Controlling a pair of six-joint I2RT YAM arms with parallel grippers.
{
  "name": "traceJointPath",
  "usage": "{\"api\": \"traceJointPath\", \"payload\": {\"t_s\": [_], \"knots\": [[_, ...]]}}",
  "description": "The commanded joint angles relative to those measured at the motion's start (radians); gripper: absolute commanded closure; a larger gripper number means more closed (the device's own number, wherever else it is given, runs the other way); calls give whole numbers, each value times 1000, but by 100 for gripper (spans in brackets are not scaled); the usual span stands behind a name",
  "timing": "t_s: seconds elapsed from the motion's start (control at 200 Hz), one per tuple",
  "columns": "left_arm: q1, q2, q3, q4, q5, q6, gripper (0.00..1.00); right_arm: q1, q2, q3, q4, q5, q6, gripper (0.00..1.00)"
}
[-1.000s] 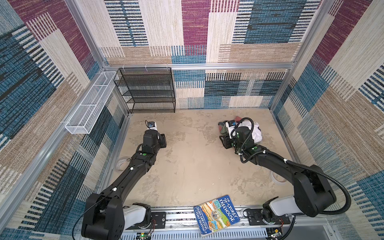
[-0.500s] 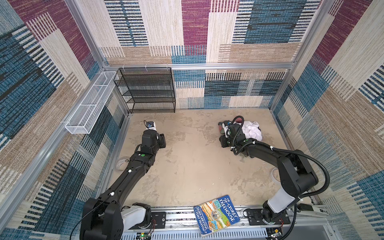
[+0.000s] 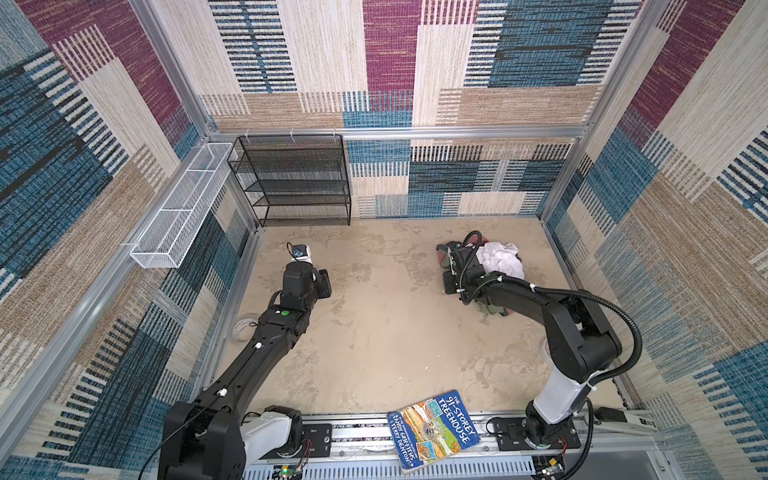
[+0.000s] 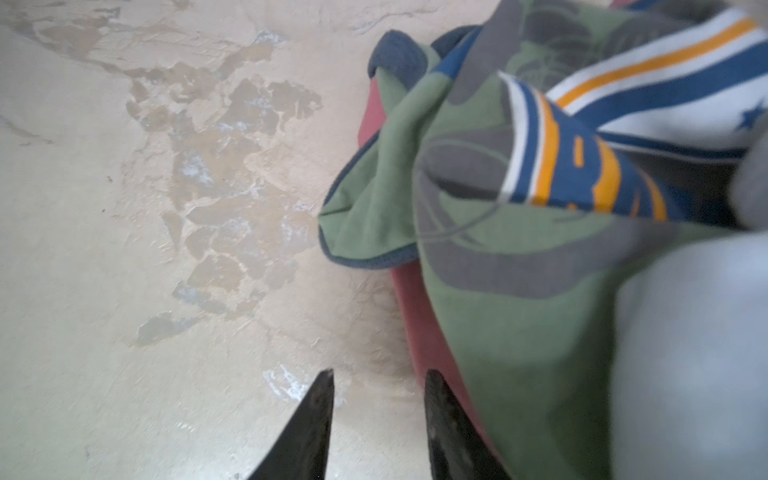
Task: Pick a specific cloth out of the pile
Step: 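Reach the right gripper down into the clothes pile and grasp the pink shirt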
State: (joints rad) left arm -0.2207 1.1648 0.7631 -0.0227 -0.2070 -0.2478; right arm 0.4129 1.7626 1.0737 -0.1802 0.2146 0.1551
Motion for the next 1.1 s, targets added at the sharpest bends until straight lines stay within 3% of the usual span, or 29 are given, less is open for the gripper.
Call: {"api": "traceJointPath", "payload": {"t_s": [0.0,0.26,0.696,0.876,0.986,1.097], "knots": [[0,0,-4,1,4,10,42,1,20,12,12,80,-12,58],[0,-6,-6,8,-2,13,42,3,64,30,50,135,-28,52],[0,-19,-8,0,-12,20,41,11,151,63,84,297,-73,57],[1,-17,-3,3,-7,22,41,13,169,58,103,343,-83,74],[0,-20,-6,-5,-11,25,41,12,166,49,118,348,-77,98],[0,-28,-8,-2,-14,26,41,13,150,47,121,337,-72,100]]}}
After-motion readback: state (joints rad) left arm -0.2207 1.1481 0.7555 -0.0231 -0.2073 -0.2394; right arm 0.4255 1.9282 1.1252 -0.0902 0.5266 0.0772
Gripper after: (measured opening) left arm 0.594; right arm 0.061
